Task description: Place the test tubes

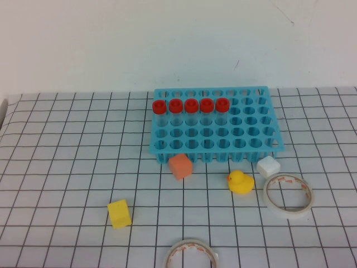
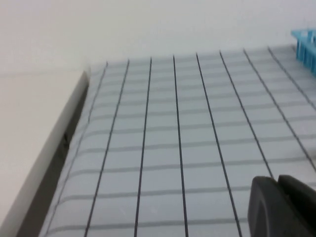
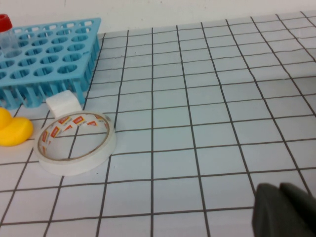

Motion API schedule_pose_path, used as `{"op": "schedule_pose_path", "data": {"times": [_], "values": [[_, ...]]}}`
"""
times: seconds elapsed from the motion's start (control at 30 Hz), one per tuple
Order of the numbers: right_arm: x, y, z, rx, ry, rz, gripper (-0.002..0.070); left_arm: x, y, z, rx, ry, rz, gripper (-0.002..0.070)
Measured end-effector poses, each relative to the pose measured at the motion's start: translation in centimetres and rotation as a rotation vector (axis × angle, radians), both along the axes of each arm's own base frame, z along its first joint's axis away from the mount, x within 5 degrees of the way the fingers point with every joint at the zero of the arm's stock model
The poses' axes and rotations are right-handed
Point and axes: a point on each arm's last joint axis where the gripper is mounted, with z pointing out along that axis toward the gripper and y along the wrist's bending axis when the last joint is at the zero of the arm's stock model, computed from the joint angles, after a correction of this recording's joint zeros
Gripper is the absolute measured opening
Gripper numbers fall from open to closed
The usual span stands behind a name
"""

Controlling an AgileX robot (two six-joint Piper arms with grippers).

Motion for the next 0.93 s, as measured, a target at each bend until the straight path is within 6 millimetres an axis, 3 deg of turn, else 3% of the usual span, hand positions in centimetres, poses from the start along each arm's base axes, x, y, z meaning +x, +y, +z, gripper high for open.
{"op": "schedule_pose_path", "data": {"times": [0.27,0.93], "values": [[0.0,0.0,-0.01,0.0,0.002,0.0,-0.0001,-0.22,-0.05,-0.91,0.064,0.108,-0.019,-0.0002],[0.0,0.0,-0.01,0.0,0.002,0.0,-0.0001,-0.25,-0.07,-0.95,0.088,0.111,-0.027,-0.0002]]}}
